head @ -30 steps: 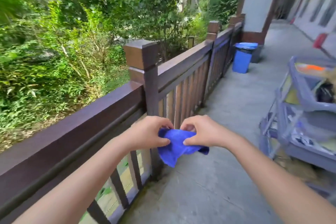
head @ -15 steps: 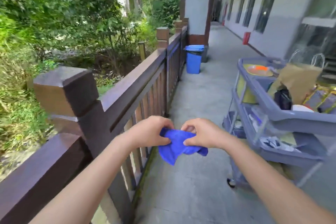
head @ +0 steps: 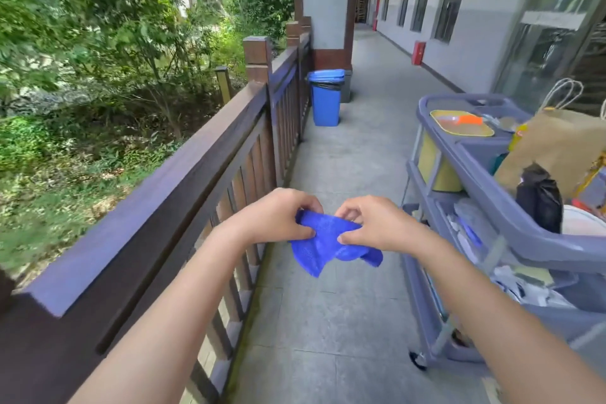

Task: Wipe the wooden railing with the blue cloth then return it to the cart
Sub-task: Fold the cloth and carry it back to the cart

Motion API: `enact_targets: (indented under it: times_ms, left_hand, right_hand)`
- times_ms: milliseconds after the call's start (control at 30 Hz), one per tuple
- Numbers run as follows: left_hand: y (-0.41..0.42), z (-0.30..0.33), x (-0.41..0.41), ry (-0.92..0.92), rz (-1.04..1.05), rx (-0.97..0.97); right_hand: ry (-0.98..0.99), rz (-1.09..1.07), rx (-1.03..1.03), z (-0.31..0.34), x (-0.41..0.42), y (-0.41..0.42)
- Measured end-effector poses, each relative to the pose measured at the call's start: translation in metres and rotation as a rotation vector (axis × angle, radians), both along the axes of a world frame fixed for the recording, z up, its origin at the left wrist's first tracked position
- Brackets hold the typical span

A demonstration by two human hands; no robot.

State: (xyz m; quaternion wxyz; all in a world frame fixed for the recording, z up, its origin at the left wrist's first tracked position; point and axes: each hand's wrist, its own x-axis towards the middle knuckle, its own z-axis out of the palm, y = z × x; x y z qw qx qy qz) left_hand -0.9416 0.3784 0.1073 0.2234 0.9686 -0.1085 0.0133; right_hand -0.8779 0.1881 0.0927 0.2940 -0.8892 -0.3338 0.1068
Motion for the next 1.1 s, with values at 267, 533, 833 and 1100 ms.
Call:
enact_targets:
  times_ms: [267, 533, 833, 1100]
  left_hand:
    - [0.023, 0.015, 0.176, -0.019, 0.003, 0.032]
    - [0.053, 0.014, 0.343, -0.019, -0.035, 0.045]
    - [0.084, 0.009, 0.544, -0.016, -0.152, 0.057]
    - [0.085, 0.020, 0.700, -0.009, -0.331, 0.135]
  right_hand:
    - [0.000, -0.003, -0.027, 0.015, 0.183, 0.027]
    - [0.013, -0.026, -0.027, 0.020, 0.336, 0.053]
    - [-0.036, -0.146, -0.037, 0.017, 0.509, 0.080]
    - [-0.025, -0.313, -0.020, 0.022, 0.635, 0.081]
